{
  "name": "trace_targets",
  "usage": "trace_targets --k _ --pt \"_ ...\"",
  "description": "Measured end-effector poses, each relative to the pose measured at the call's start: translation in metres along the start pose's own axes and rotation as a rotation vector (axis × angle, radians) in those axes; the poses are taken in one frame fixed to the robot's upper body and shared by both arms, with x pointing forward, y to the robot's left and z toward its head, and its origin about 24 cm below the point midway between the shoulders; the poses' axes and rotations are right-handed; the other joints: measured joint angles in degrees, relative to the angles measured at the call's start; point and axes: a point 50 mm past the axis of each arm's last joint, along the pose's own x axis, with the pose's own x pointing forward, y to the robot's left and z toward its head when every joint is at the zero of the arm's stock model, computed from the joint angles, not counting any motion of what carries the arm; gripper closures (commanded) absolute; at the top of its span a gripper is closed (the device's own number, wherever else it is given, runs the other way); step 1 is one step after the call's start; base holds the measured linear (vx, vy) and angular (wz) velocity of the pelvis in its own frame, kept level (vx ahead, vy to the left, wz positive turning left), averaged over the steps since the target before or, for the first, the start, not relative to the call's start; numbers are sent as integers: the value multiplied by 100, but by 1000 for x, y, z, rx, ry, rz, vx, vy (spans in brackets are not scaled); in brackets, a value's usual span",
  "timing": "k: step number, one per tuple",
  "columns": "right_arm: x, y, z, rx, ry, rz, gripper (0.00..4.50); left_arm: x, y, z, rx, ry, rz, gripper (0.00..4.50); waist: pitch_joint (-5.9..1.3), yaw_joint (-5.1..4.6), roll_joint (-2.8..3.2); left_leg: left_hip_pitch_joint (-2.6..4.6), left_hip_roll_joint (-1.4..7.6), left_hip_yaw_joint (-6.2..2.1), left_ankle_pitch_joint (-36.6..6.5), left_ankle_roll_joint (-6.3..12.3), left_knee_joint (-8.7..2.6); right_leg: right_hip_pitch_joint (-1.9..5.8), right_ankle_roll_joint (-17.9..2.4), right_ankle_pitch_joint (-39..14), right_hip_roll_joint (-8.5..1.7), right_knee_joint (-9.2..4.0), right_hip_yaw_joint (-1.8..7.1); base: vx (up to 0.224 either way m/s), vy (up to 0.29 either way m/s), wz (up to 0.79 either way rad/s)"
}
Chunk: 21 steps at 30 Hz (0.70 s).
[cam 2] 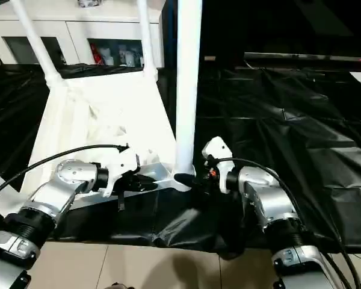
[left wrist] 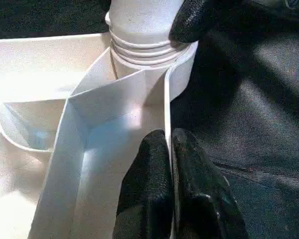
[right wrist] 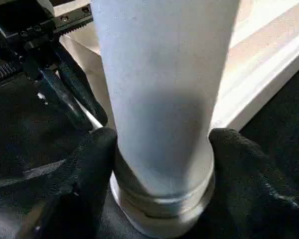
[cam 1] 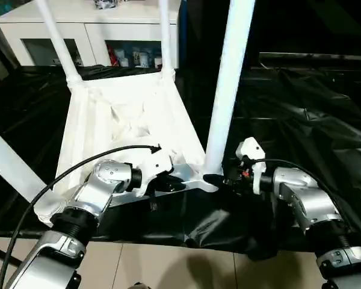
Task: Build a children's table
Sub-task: Rotate leg to tighten
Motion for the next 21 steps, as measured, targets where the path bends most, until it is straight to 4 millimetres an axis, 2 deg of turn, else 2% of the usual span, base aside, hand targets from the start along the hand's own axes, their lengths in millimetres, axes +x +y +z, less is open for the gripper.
trace_targets --k 3,10,13,16,21 --pt "0 0 0 0 0 5 181 0 0 0 0 0 -1 450 0 1 0 0 0 0 0 0 0 0 0 -1 0 0 0 0 0 0" --pt "3 0 -1 5 -7 -48 189 5 0 2 -15 -5 30 450 -1 -9 -1 5 0 0 0 0 1 2 1 -1 0 3 1 0 0 0" --pt "9 -4 -4 48 -36 -163 189 13 4 5 -38 -1 91 450 -2 -48 -3 13 -1 -1 0 0 0 7 1 0 0 6 1 0 0 0" --pt "24 -9 -5 164 -101 -423 190 33 13 14 -79 16 214 450 -3 -91 -3 19 -2 -4 0 0 0 8 23 -13 2 4 1 0 0 0" --pt "33 -12 -4 224 -112 -641 191 54 14 24 -105 28 313 450 -8 -92 -2 23 -4 -8 0 0 -2 15 26 -14 2 -5 0 0 0 0"
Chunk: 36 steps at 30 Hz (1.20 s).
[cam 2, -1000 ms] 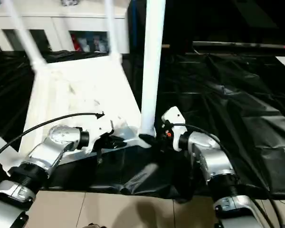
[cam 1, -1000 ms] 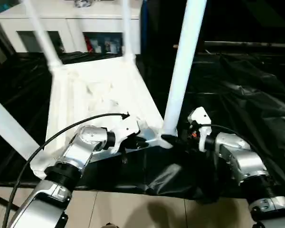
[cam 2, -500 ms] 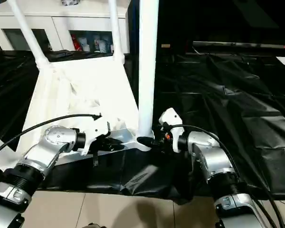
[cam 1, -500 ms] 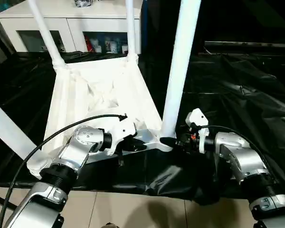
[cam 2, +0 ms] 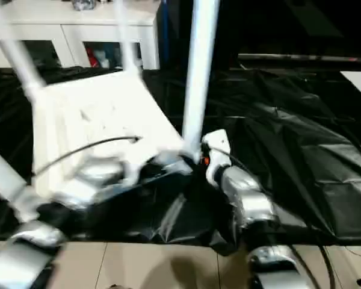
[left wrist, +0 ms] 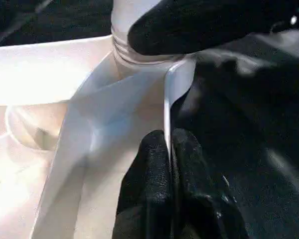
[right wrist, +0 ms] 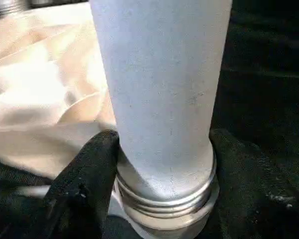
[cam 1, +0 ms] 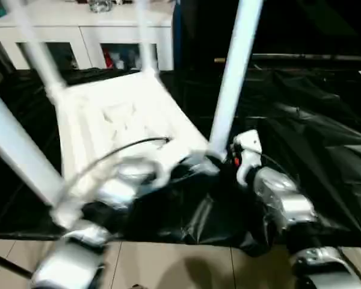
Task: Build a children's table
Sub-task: Rotate leg to tighten
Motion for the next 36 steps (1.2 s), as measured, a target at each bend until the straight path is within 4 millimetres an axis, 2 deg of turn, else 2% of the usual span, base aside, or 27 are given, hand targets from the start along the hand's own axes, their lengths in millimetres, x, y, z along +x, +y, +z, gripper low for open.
trace_targets --k 4,5,7,9,11,13,15,21,24,31,36 --pt "2 6 -2 -6 -18 -27 191 6 -5 4 -2 -8 9 450 -2 4 3 -3 -1 -1 0 0 0 1 1 0 0 -5 0 0 0 0" --pt "1 6 -2 -14 -31 -19 156 6 -5 4 -1 -11 2 450 -3 6 4 -4 -2 -1 0 0 0 1 1 0 0 -6 0 0 0 0" --pt "0 6 -2 -14 -38 -11 121 5 -5 4 2 -13 -4 450 -4 9 7 -5 -2 -1 0 0 -2 1 1 1 0 -4 0 0 0 0" --pt "-2 5 -2 -15 -43 22 115 3 -4 4 9 -15 -18 450 -4 8 7 -6 -2 -2 0 0 -11 -3 1 2 0 -4 -1 0 0 0" --pt "-4 2 -1 -42 -35 76 79 0 -2 2 24 -15 -41 450 -3 14 7 -7 -1 -2 0 0 -20 -4 1 3 0 -3 -4 0 0 0" --pt "-7 0 0 -64 -30 115 78 -3 -1 1 37 -18 -54 450 -3 7 10 -7 0 -3 0 0 -25 -8 1 4 1 1 -5 0 0 0" --pt "-11 -5 1 -105 -13 174 44 -7 -1 -1 46 -23 -77 450 -5 12 12 -7 2 -4 0 0 -28 -10 1 4 2 3 -8 0 0 0" --pt "-30 -22 10 -258 74 441 44 -31 0 -13 78 -43 -238 450 -4 51 23 -13 3 1 0 0 -32 -12 -13 5 2 2 -8 0 0 0" --pt "-36 -23 10 -286 113 541 44 -40 1 -18 90 -42 -282 450 -2 61 20 -16 3 6 0 1 -22 -12 -14 5 -1 3 -4 0 0 0" --pt "-37 -22 10 -286 125 600 44 -45 1 -21 94 -39 -306 450 3 52 12 -18 3 13 0 1 -11 -12 -14 5 -5 3 0 0 0 0" --pt "-35 -16 12 -268 105 636 94 -46 1 -21 97 -40 -309 450 3 59 12 -19 3 14 1 1 -11 -13 -11 1 -5 3 -1 0 0 0"
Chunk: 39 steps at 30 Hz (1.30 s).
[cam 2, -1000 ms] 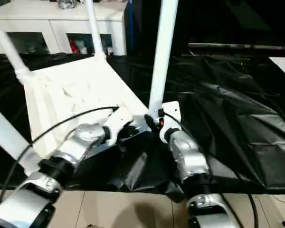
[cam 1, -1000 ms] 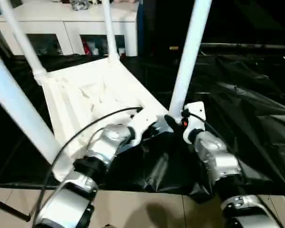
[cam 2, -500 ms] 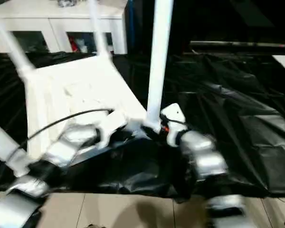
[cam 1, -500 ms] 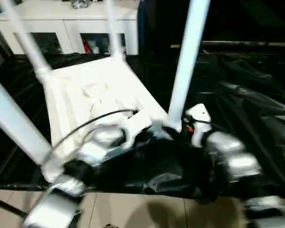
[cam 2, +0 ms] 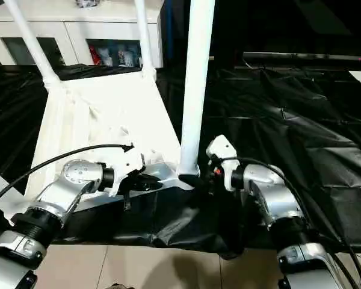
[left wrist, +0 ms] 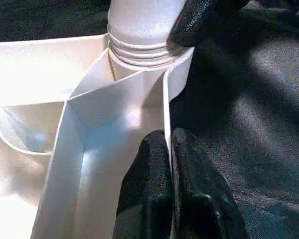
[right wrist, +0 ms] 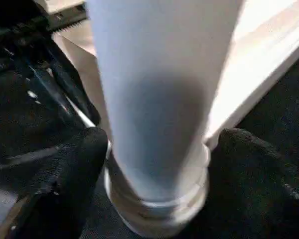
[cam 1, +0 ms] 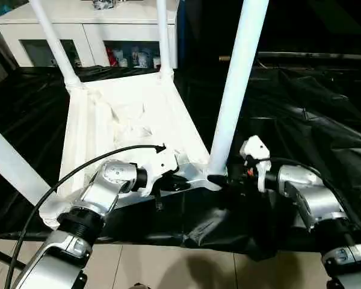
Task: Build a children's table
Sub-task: Rotate leg to tighten
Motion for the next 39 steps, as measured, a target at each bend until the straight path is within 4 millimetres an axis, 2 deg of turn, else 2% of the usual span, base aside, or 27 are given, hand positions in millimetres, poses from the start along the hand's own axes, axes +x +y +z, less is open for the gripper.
trace_targets --k 10,16,20,24,31,32,36,38,39 --pt "1 1 -1 2 -4 10 179 0 -1 0 -1 -1 -15 450 0 24 -1 1 0 2 0 0 2 0 0 0 0 2 1 0 0 0" --pt "2 3 -4 23 -18 -24 188 2 -1 0 -6 -3 0 450 -4 19 -6 6 0 2 0 0 2 3 0 0 0 4 2 0 0 0" --pt "10 2 -8 83 -63 -175 189 10 2 2 -27 4 70 450 -6 -36 -7 17 -2 2 0 0 2 8 17 -9 0 6 5 0 0 0" --pt "25 -3 -10 184 -106 -471 189 32 11 11 -50 23 213 450 -7 -54 -10 23 -3 -2 0 -1 0 11 23 -12 1 3 4 0 0 0" --pt "36 -7 -7 214 -98 -679 189 58 10 24 -85 22 309 450 -9 -44 -5 10 -9 -8 0 0 -1 23 26 -14 1 -43 3 0 0 0" --pt "38 -6 -6 218 -103 -684 119 60 9 25 -84 22 311 450 -12 -37 -1 10 -9 -10 0 0 -1 31 26 -13 1 -52 2 0 0 0" --pt "38 -4 -6 206 -118 -673 108 60 10 26 -76 17 304 450 -13 -35 0 7 -10 -9 0 1 -3 37 24 -7 1 -56 3 0 0 0" --pt "35 -5 -6 197 -118 -643 73 58 10 26 -74 16 293 450 -13 -36 1 8 -10 -10 0 1 -9 35 25 7 1 -56 1 0 0 0" --pt "34 -5 -6 190 -117 -630 72 58 10 25 -73 15 289 450 -14 -36 2 8 -9 -10 0 0 -12 34 24 13 1 -56 0 0 0 0"
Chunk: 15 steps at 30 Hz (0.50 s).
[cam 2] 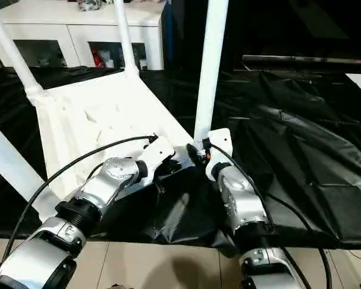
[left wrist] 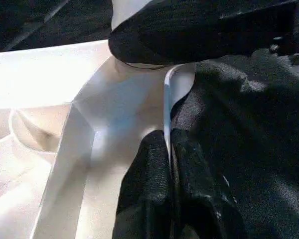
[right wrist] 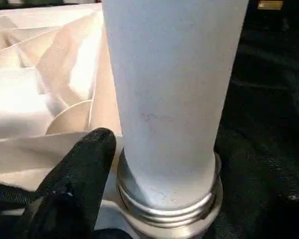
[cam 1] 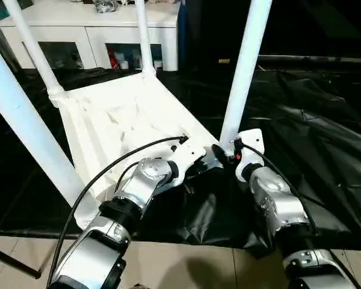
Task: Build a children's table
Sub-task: Rotate leg to tighten
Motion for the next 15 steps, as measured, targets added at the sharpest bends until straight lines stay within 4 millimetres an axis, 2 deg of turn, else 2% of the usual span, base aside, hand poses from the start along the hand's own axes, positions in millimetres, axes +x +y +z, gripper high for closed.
trace_targets --k 8,15 --pt "-22 -19 5 -213 89 320 69 -24 10 -12 75 -9 -103 450 1 5 2 -1 9 -3 0 0 -32 -12 -9 12 8 5 -14 0 0 0" --pt "-31 -25 10 -233 111 467 69 -40 9 -19 99 -24 -224 450 2 42 1 -11 8 12 1 1 -20 -18 -26 18 3 3 -4 0 0 0"
